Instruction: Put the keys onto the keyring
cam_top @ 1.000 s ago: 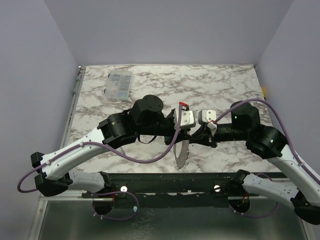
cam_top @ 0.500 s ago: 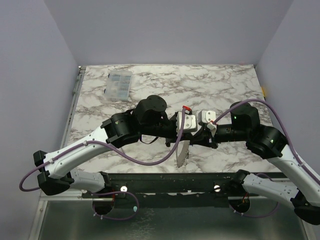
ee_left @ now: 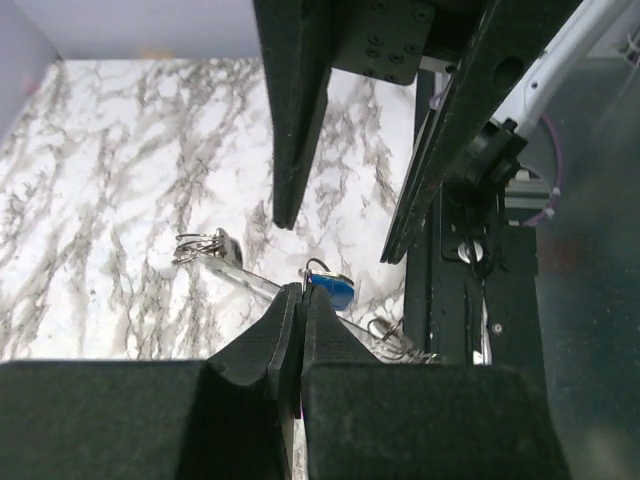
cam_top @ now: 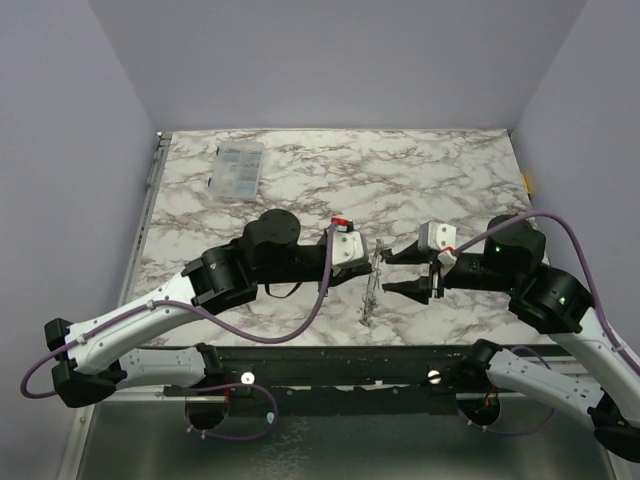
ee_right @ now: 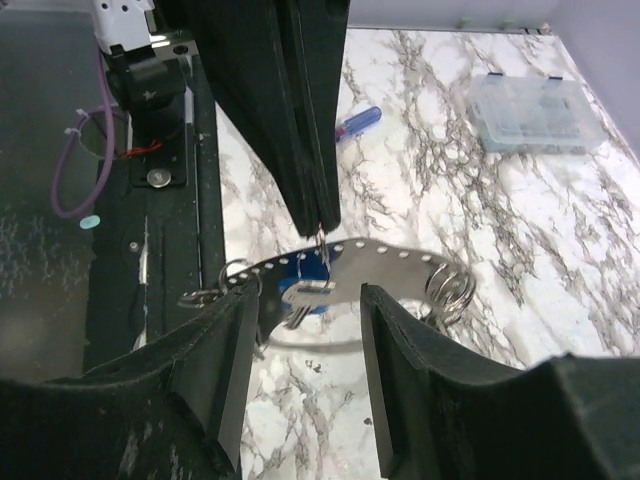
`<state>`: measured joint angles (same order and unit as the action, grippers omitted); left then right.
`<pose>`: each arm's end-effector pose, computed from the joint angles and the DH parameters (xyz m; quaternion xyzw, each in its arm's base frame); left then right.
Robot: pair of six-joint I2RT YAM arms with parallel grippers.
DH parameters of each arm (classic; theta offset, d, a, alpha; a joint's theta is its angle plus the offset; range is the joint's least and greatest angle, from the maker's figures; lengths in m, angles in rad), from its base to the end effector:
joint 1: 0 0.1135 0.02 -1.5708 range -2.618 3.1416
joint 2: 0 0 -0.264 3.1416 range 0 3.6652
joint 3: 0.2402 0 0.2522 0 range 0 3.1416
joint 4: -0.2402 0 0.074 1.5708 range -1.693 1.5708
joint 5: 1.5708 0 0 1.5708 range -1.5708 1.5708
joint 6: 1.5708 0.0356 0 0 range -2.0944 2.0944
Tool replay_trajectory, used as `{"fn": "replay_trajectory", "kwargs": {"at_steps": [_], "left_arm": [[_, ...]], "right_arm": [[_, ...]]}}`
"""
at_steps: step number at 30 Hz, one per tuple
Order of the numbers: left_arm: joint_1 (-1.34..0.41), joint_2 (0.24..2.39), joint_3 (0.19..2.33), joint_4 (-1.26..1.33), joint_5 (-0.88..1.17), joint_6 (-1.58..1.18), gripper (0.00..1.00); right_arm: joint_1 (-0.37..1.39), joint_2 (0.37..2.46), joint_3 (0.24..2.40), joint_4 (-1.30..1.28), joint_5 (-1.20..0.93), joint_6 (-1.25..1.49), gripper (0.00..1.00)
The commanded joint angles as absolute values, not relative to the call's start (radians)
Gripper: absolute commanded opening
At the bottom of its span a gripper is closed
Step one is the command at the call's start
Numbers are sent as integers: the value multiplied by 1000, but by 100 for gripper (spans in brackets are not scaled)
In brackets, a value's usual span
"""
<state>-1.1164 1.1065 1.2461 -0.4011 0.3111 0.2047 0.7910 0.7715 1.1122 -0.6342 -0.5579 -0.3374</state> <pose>0.0957 -0.2206 0.4152 0.5553 0.5610 -0.3752 0.4860 0.0860 0.1137 0.4058 -0.5514 0.5645 0.3443 0.5087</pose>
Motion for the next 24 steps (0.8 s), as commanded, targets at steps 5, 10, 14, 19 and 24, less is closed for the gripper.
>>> {"fn": "replay_trajectory", "kwargs": {"at_steps": [5,10,14,19,24], "left_arm": [[-1112,970,1142,-155,205,121,0],[-1111,947,1111,-103,194,96,0],[-1112,939,1096,-78,183,83,0],[-1112,932,1084,-60,176,75,0],[-1111,927,1073,-45,174,68,0]], "right_arm": [[795,742,1060,-519,-546,-277,48],[795,735,1019,-413,-554,-226,48],[795,737,992,-335,-574,-186,48],[795,739,972,-276,-597,-149,48],[795,743,956,-248,-569,-130,42]]}}
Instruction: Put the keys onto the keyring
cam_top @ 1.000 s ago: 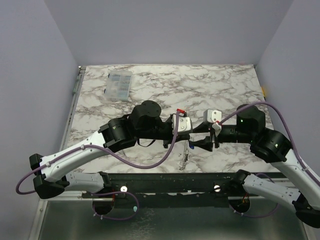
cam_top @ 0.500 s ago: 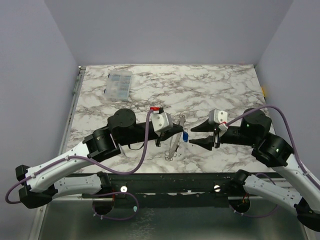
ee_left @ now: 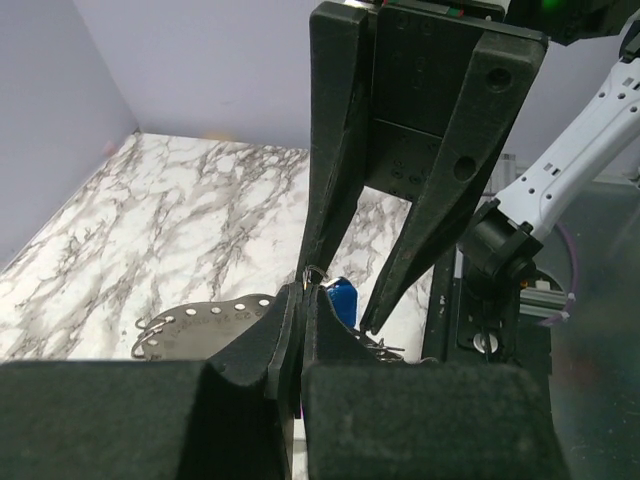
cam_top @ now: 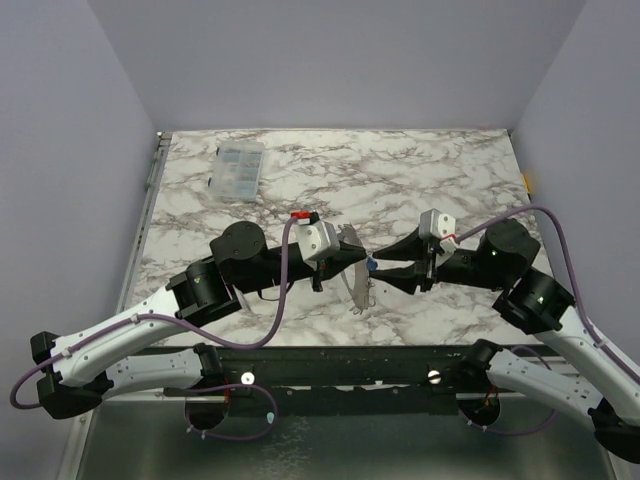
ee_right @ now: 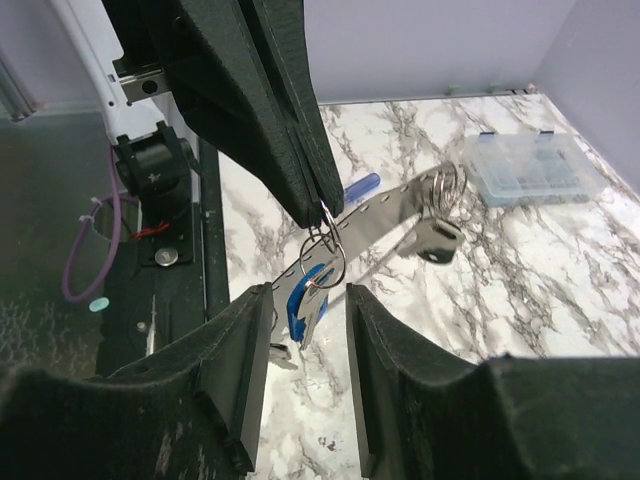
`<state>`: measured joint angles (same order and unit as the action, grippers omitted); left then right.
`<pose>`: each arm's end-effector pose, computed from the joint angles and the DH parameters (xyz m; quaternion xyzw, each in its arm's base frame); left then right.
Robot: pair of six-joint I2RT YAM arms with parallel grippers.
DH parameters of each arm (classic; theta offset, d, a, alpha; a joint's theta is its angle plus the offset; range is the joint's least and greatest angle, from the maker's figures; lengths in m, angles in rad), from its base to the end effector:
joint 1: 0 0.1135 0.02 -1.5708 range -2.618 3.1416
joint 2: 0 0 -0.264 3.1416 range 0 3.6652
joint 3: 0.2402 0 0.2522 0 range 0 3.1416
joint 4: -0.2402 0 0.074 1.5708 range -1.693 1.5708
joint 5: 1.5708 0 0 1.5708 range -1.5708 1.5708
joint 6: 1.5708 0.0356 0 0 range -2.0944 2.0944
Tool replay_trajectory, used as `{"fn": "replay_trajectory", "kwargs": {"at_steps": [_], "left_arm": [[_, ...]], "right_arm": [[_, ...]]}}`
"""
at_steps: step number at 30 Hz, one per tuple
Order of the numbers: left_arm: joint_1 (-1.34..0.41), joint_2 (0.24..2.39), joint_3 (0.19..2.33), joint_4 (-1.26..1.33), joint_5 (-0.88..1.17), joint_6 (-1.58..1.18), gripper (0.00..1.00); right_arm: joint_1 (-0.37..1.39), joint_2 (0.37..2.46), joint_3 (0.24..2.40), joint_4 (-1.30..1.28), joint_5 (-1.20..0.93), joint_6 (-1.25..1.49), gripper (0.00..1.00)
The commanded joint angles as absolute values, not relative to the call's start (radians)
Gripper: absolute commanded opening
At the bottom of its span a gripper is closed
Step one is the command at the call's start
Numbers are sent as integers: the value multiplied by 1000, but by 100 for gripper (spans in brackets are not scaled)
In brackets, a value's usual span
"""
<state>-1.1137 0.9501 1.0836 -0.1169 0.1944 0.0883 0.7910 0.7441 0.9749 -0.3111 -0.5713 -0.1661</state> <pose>0.0866 -0.1916 0.4221 0.4517 0.5365 -0.4074 0.5850 0.0947 0.1231 0.3984 -0.4943 0.5379 0.3971 0.5555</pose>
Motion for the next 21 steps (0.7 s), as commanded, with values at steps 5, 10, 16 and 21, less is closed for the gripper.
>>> {"fn": "replay_trajectory", "kwargs": {"at_steps": [5,10,16,21], "left_arm": [[-1111,923,1069,-37,173,67,0],[-1112,922,1069,-34,173,66,0],[-1111,919,1064,-16,163,68,0],[-1112,917,1062,-3,172,75,0]], "right_arm": [[795,750,946,-232,-573,-120,36],[795,753,946,-221,-574,-117,17],[795,756,946,-242,-586,-123,1],[795,771,957,-279,-665,-124,1]]}}
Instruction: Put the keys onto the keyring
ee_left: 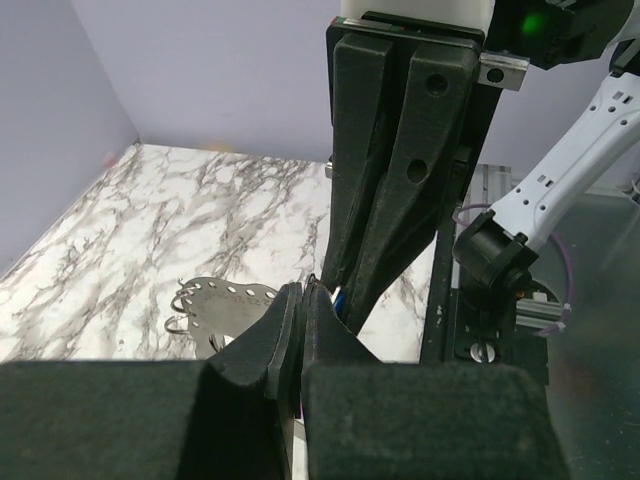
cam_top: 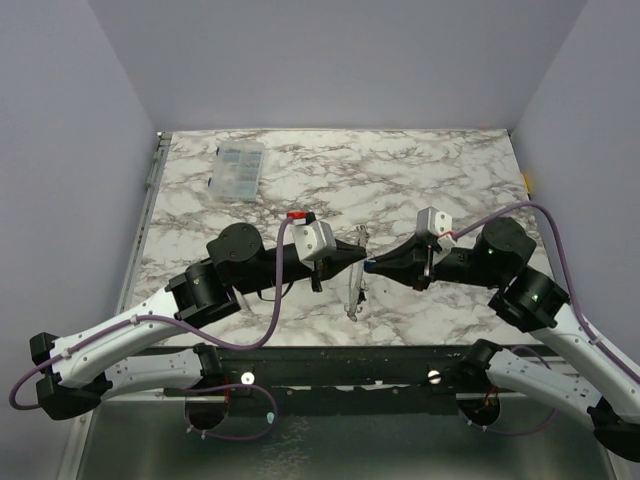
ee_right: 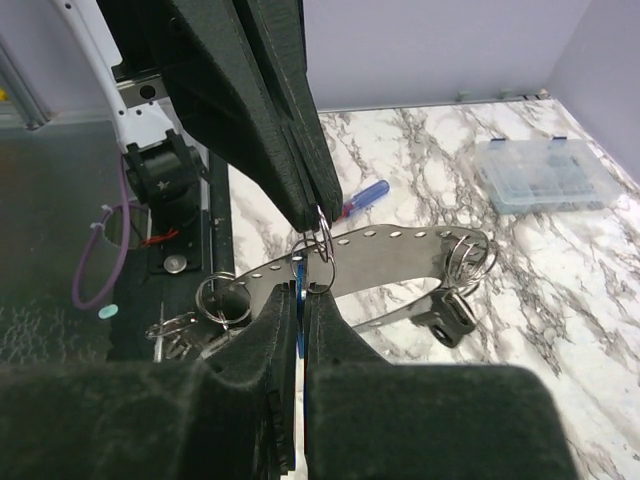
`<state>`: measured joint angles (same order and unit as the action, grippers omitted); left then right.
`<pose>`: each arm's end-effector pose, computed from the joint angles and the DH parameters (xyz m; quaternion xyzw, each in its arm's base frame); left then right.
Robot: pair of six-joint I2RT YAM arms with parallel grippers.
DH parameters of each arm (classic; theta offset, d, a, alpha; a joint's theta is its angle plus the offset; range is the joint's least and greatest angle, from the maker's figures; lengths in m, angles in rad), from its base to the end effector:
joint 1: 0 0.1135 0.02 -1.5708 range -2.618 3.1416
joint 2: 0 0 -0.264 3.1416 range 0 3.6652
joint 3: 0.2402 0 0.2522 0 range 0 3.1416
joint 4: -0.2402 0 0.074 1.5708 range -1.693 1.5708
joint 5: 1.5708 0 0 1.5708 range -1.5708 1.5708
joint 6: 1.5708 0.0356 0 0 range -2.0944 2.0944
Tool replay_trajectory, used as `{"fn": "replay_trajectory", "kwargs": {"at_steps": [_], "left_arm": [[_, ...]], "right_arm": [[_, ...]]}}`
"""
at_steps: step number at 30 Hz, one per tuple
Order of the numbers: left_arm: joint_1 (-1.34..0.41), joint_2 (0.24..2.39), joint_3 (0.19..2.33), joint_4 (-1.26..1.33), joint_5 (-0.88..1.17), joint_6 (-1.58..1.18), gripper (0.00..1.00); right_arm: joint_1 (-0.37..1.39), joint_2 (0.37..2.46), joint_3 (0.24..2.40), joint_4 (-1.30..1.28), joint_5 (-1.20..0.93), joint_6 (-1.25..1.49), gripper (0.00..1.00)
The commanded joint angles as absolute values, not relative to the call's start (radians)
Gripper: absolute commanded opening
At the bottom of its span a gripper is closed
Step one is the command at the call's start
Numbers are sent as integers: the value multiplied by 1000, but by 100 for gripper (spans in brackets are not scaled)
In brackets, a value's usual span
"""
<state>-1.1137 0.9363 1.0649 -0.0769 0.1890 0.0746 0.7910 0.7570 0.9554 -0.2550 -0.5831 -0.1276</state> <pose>0.0856 -0.1892 0.4227 0.4405 0.5297 -0.4148 0.5944 0.0985 0.1275 0.3960 -0.4856 0.5365 0.4118 0.5539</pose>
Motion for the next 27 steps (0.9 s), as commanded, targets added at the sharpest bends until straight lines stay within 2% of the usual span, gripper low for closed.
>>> {"fn": "replay_trajectory", "kwargs": {"at_steps": [1,7,27], "left_arm": [[-1112,916,1062,-4,177,75,0],[-1111,905,1055,31,175,74,0],[-1112,890,1016,32,176,72,0]], "right_arm": [[795,776,961,-285,-675,-124,1],[795,813,977,-317,-721,-128,1],[795,804,1077,-396,-623,-201,1]]}}
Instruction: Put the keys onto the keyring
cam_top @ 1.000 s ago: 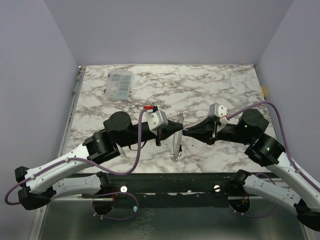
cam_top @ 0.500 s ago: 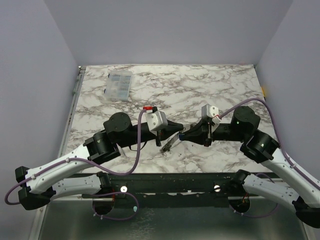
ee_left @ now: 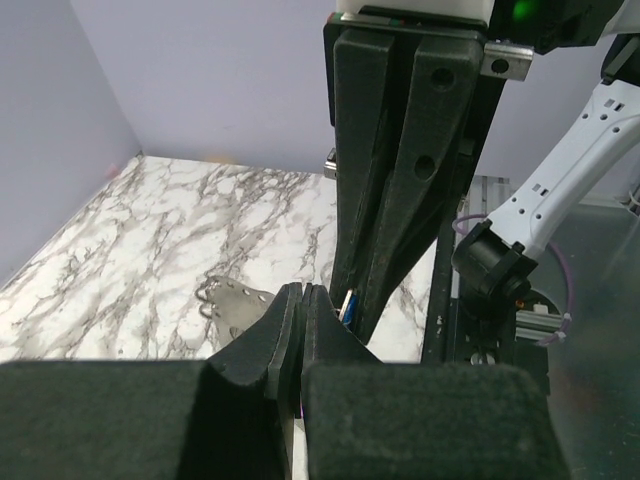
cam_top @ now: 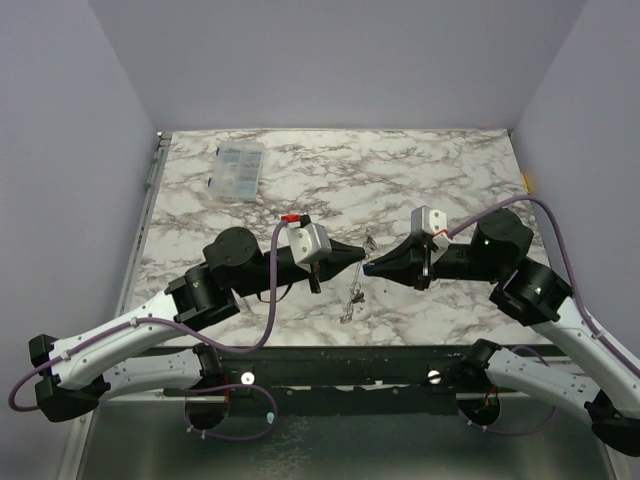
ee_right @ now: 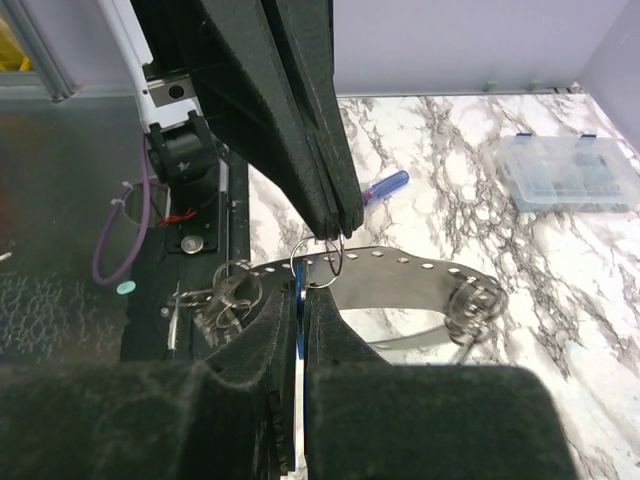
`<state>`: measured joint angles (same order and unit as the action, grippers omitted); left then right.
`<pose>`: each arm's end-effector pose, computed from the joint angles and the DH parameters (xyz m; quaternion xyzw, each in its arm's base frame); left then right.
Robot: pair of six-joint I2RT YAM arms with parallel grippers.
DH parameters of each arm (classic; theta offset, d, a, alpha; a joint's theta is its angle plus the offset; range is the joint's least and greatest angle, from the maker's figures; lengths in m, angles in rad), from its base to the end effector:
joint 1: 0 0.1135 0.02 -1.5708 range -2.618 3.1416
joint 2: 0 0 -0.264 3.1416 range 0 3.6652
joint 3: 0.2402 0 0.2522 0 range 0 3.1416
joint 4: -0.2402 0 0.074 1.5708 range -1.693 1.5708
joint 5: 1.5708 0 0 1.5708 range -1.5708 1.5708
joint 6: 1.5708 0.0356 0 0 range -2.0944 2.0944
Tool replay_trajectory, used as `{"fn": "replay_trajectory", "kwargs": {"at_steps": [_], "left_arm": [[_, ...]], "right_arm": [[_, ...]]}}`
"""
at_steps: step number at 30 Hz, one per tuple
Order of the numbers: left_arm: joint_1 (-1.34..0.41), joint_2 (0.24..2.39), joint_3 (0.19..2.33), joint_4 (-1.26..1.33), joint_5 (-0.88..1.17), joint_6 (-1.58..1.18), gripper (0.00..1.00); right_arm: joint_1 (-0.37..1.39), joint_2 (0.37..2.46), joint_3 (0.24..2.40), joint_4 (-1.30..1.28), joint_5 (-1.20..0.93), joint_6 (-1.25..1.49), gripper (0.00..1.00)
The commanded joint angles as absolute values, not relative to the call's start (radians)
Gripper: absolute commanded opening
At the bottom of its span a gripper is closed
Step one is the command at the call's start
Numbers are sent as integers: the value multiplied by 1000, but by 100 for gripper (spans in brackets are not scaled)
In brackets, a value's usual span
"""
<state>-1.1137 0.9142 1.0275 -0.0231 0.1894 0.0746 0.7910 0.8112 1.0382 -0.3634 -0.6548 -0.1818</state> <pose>0.0840 -0.1860 0.4197 0.4338 0.5173 -0.4203 0.6063 0.1004 0.1323 0.4046 -0.5204 0.5321 0.4179 0.5210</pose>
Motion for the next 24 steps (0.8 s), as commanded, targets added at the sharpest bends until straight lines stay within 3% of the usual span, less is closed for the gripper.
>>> {"fn": "replay_trajectory", "kwargs": {"at_steps": [1,12,24], "left_arm": [[-1112,889,1015,32,175,71,0],[-1112,891,1005,41,168,60,0],[-1111,888,982,62,165,58,0]], "right_arm": [[795,803,1080,-395,-620,-202,1],[795,797,1062,-369,-572,-207,1],[795,836,1143,-506,-520,-288,1]]}}
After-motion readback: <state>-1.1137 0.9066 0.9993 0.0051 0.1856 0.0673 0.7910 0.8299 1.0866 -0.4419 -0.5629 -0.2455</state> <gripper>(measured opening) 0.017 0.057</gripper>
